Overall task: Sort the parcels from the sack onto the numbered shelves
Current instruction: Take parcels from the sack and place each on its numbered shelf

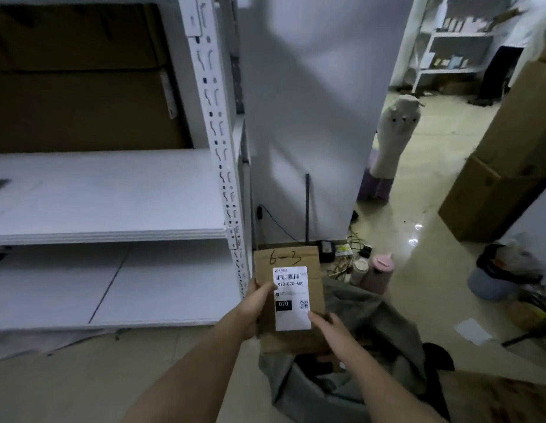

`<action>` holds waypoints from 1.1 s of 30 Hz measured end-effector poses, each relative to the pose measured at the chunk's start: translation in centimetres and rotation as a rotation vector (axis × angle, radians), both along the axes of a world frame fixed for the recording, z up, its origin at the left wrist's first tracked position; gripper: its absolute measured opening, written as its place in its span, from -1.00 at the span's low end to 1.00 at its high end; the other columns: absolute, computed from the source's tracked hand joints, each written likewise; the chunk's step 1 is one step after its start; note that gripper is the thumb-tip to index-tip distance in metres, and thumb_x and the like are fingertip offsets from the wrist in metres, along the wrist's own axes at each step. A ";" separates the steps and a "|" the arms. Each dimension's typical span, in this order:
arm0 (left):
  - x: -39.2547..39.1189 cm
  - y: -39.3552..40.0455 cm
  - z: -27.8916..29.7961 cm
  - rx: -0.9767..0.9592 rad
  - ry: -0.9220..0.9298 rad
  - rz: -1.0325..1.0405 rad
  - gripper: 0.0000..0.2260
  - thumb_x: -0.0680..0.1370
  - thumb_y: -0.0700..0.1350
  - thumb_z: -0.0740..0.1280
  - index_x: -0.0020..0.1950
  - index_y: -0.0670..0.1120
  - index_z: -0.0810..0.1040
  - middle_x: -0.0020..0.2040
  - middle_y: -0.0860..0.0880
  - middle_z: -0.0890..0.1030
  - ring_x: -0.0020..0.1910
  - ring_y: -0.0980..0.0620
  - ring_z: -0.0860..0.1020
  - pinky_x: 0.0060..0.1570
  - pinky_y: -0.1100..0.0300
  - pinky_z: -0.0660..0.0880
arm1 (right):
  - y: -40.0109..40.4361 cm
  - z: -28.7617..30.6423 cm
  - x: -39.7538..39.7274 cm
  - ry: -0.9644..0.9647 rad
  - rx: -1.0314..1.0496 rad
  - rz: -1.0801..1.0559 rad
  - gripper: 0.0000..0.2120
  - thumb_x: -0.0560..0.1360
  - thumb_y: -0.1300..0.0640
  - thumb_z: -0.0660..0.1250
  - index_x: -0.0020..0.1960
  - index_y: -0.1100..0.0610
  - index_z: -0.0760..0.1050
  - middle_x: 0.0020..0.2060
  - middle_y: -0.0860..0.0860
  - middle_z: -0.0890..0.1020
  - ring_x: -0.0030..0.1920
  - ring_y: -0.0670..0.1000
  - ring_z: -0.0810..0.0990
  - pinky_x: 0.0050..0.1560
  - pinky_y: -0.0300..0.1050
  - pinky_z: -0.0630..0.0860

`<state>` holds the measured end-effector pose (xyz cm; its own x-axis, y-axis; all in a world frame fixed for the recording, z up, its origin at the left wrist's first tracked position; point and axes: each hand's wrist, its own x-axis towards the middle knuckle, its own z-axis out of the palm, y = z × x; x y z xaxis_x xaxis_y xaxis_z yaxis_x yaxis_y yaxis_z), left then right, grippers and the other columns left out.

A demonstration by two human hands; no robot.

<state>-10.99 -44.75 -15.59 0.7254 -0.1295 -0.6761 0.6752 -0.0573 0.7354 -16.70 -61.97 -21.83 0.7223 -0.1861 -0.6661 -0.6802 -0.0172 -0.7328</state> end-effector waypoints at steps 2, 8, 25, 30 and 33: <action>-0.6 1.6 0.3 0.015 0.013 0.002 -0.64 0.59 0.03 0.21 0.36 0.24 0.25 0.03 0.06 0.53 -0.01 -0.04 0.50 0.05 0.01 0.47 | 1.7 0.5 -0.1 -0.018 -0.046 0.106 -0.48 0.50 -0.19 0.32 0.36 0.01 0.32 0.19 0.03 0.52 0.14 0.08 0.52 0.09 0.05 0.55; -1.4 8.4 1.2 0.032 -0.062 0.059 -0.60 0.60 0.02 0.19 0.43 0.19 0.21 0.10 -0.01 0.56 0.02 -0.04 0.52 -0.19 0.07 0.47 | 7.9 2.4 1.2 -0.092 -0.061 0.278 -0.34 0.44 -0.26 0.35 0.42 0.02 0.32 0.27 0.00 0.53 0.21 0.03 0.51 0.24 -0.01 0.41; -4.4 41.9 1.8 0.135 -0.105 0.220 -0.52 0.56 0.08 0.25 0.37 -0.12 0.24 0.06 -0.05 0.54 0.04 -0.02 0.52 -0.10 0.12 0.45 | 41.7 4.1 3.0 -0.168 0.063 0.410 -0.85 0.57 0.12 0.30 0.12 0.01 0.40 -0.07 -0.06 0.60 -0.12 -0.08 0.57 -0.27 -0.19 0.44; -4.8 50.8 2.3 0.144 -0.116 0.238 -0.50 0.52 -0.02 0.31 0.41 -0.04 0.25 0.13 -0.02 0.54 0.03 0.02 0.52 -0.10 0.15 0.43 | 51.3 4.2 3.6 -0.186 0.085 0.402 -0.68 0.51 0.11 0.34 0.25 0.03 0.45 0.06 -0.02 0.66 0.01 -0.01 0.64 -0.16 -0.15 0.53; -5.2 55.1 2.7 0.157 -0.126 0.248 -0.53 0.57 -0.06 0.28 0.45 -0.01 0.23 0.16 -0.01 0.48 0.05 0.02 0.45 -0.11 0.15 0.34 | 55.9 4.1 4.4 -0.184 0.083 0.445 -0.73 0.49 0.12 0.34 0.19 0.02 0.48 0.03 -0.04 0.67 -0.01 -0.02 0.65 -0.16 -0.16 0.53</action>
